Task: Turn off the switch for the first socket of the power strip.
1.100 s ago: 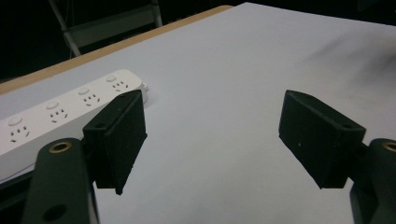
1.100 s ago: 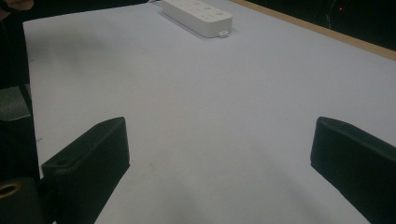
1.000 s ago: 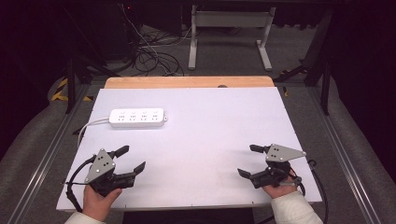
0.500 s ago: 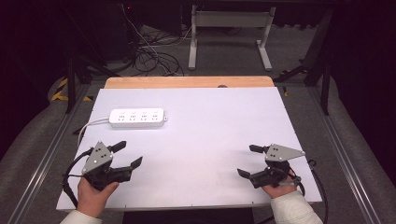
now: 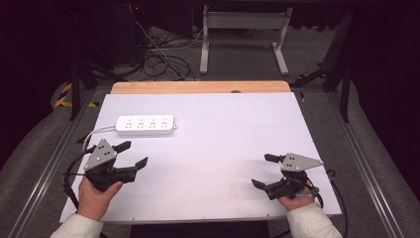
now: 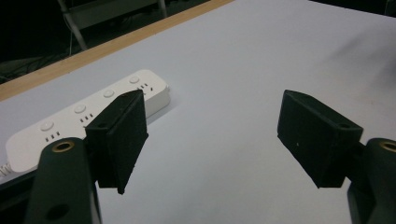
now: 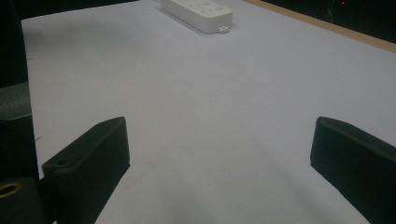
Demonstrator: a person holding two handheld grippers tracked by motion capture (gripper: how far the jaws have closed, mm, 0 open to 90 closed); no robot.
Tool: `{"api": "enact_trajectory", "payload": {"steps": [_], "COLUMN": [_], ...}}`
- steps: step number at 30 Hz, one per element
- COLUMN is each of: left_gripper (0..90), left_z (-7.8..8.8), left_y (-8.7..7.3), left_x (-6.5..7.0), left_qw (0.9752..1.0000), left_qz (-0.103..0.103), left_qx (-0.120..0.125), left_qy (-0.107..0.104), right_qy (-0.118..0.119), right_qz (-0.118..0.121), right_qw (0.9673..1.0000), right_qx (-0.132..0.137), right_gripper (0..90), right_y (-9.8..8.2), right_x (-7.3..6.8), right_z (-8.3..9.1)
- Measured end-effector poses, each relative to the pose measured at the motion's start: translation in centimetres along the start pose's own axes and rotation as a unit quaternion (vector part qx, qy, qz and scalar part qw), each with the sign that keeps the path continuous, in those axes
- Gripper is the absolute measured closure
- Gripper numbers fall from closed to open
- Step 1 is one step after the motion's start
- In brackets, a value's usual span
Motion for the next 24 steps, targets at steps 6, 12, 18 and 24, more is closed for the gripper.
{"api": "enact_trajectory", "payload": {"steps": [6,12,18,24], "left_gripper": [24.4,24.4,24.7,24.7], "left_z": [0.2,0.2,0.1,0.1], "left_y": [0.6,1.3,1.7,2.2], "left_x": [-0.3,-0.9,-1.4,-1.9], "left_qw": [1.0,0.9999,1.0,1.0], "left_qz": [-0.006,-0.01,-0.005,-0.002], "left_qx": [0.0,-0.002,-0.001,-0.004], "left_qy": [-0.002,0.007,0.003,-0.003], "right_qy": [0.0,0.0,0.001,0.003], "right_qz": [0.001,0.001,0.002,0.002], "right_qw": [1.0,1.0,1.0,1.0], "right_qx": [-0.001,-0.001,-0.002,-0.002], "right_gripper": [5.2,5.2,5.2,5.2], "right_y": [0.0,0.0,0.0,0.0], "right_x": [0.0,0.0,0.0,0.0], "right_z": [0.0,0.0,0.0,-0.1]}}
Point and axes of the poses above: each handheld gripper's, and its own axes: z roughly backward along the jaws, y roughly out of its top, x roughly to its right, the point moved 7 cm from there along -z, roughly forward along the jaws, and after that the axes turned 15 degrees about -x, right-handed, at the moved point
